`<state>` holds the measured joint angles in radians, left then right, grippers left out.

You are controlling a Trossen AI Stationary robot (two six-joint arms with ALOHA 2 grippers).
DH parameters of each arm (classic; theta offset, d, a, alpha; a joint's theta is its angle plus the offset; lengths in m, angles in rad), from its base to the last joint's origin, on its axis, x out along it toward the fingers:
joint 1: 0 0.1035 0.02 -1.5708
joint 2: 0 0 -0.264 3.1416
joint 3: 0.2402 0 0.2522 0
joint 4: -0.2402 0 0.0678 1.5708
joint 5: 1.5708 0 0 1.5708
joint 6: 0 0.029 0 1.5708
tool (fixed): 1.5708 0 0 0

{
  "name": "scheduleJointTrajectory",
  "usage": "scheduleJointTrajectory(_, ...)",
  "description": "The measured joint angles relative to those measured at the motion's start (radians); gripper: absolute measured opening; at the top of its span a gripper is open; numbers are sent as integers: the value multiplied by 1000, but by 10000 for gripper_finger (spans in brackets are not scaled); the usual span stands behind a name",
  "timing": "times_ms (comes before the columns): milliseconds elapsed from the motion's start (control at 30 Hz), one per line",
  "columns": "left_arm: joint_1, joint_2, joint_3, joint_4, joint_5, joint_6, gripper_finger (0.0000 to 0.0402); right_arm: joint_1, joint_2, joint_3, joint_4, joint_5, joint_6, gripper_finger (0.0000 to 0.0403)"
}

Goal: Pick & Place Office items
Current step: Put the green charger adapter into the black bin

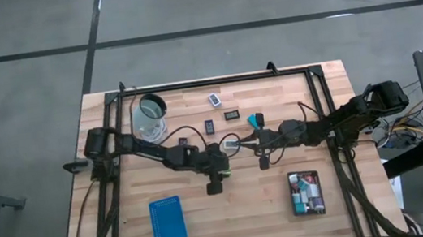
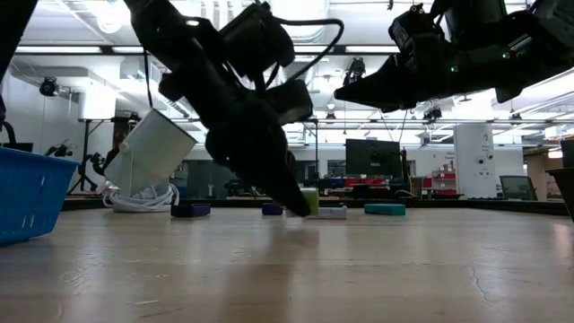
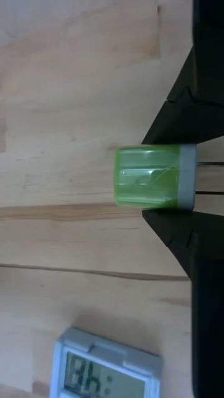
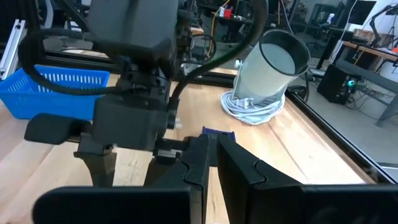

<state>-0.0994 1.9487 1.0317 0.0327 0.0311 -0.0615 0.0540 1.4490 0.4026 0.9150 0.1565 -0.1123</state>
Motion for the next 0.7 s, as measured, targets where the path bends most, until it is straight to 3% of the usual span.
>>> scheduleJointTrajectory(700,0,16,-4,19,11,-26,163,0,0,0,1,0,0,27)
